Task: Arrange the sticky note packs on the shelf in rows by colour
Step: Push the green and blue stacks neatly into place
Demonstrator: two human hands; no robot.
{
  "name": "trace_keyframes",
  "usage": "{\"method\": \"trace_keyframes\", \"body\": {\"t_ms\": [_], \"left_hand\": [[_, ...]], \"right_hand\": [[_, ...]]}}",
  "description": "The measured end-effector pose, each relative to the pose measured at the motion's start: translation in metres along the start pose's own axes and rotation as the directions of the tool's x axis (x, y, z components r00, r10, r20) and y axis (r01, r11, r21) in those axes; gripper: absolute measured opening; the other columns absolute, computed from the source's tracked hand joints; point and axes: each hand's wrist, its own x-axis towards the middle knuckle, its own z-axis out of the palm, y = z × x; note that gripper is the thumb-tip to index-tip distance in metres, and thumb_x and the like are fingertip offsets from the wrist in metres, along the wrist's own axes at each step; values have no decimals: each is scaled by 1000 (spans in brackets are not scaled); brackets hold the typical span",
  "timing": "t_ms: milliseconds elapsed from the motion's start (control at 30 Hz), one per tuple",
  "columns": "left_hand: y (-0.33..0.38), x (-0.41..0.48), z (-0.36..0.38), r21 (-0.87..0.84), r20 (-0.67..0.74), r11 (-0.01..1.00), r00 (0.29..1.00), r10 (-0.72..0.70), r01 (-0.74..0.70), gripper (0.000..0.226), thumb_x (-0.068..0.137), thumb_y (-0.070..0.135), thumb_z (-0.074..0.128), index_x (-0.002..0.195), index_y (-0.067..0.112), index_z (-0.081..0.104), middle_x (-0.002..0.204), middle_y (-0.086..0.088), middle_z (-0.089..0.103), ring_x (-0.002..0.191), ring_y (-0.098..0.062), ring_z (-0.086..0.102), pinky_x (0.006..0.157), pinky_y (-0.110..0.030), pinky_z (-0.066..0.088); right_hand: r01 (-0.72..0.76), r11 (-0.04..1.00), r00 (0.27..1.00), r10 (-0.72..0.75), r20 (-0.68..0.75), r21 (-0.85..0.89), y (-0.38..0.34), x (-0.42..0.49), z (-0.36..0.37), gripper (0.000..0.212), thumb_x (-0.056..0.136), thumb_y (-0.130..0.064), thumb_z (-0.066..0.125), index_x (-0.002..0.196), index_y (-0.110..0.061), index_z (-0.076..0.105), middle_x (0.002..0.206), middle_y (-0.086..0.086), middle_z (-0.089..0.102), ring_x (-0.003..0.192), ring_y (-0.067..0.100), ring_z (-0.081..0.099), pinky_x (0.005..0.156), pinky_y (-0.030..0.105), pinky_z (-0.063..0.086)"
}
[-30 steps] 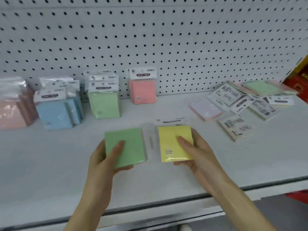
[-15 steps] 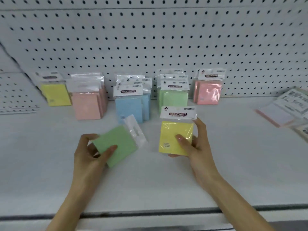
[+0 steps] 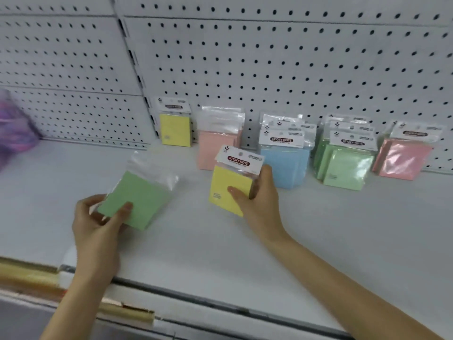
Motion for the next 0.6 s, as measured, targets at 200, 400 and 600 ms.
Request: {"method": "trace_keyframes", "body": {"t_ms": [200, 400, 600], "left_hand": [[-5, 39, 1, -92, -14, 995, 999, -44, 42, 35, 84, -3, 64, 86, 26, 46, 85, 0, 55, 74, -15, 57, 59, -18, 54], [-12, 66, 13, -120, -99, 993, 995, -30, 19, 34, 85, -1, 64, 86, 26, 43, 87, 2, 50, 79, -16, 56, 70, -31, 52], [-18, 86, 16, -77, -264, 997, 964, -16, -5, 33, 81, 12, 69, 94, 28, 42, 90, 10, 50, 79, -9, 57, 86, -50, 53]], "right_hand": [[136, 964, 973, -87, 212, -229, -41, 64, 69, 57, 71, 6, 72, 119, -15, 50, 102, -13, 56, 82, 6, 54, 68, 4, 43], [191, 848, 951, -35, 308, -494, -52, 133, 123, 42, 73, 2, 70, 111, -10, 59, 79, -6, 57, 81, 18, 54, 56, 5, 39], [178, 777, 960, -3, 280, -604, -54, 161, 156, 34, 76, -5, 68, 109, -11, 62, 92, 1, 60, 87, 18, 54, 70, 27, 43]]}}
